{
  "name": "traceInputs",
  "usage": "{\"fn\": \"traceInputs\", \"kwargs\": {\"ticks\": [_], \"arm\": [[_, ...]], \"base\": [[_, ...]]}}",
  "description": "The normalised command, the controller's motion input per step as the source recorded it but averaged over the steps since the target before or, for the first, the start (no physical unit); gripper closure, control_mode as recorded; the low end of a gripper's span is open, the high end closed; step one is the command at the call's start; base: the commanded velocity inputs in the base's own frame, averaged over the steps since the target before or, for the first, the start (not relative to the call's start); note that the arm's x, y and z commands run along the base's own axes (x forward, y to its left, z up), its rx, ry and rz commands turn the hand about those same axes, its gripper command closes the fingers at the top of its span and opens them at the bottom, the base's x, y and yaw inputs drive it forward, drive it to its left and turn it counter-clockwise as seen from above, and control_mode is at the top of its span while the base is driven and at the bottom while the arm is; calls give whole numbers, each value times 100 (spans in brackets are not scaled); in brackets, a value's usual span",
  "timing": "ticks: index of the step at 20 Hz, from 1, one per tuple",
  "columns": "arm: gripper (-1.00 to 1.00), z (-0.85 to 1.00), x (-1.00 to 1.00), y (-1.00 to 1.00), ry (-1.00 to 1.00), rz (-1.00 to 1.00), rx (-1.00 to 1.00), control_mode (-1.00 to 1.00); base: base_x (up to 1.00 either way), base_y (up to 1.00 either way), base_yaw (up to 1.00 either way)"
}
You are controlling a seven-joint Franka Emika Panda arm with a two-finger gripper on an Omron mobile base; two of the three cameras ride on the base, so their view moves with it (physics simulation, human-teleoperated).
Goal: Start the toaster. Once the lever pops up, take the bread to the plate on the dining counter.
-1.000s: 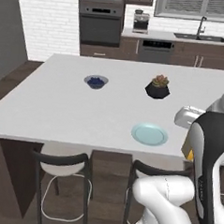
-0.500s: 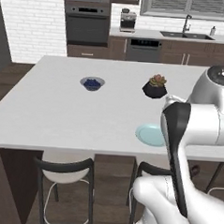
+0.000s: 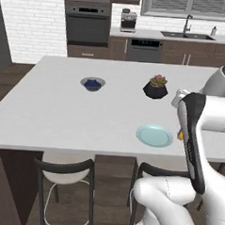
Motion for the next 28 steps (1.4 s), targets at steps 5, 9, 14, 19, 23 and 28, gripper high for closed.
{"fn": "traceInputs", "kwargs": {"ticks": [5, 9, 14, 19, 23, 28], "arm": [[100, -48, 44, -47, -7, 24, 16, -100], [100, -35, 35, -23, -10, 23, 17, -100], [100, -24, 54, -2, -8, 14, 16, -100], [100, -43, 66, -1, -1, 4, 9, -100], [100, -59, 52, -18, 0, 0, 2, -100], [100, -52, 43, -20, 0, 0, 0, -100]], "base": [[0, 0, 0], [0, 0, 0], [0, 0, 0], [0, 0, 0], [0, 0, 0], [0, 0, 0]]}}
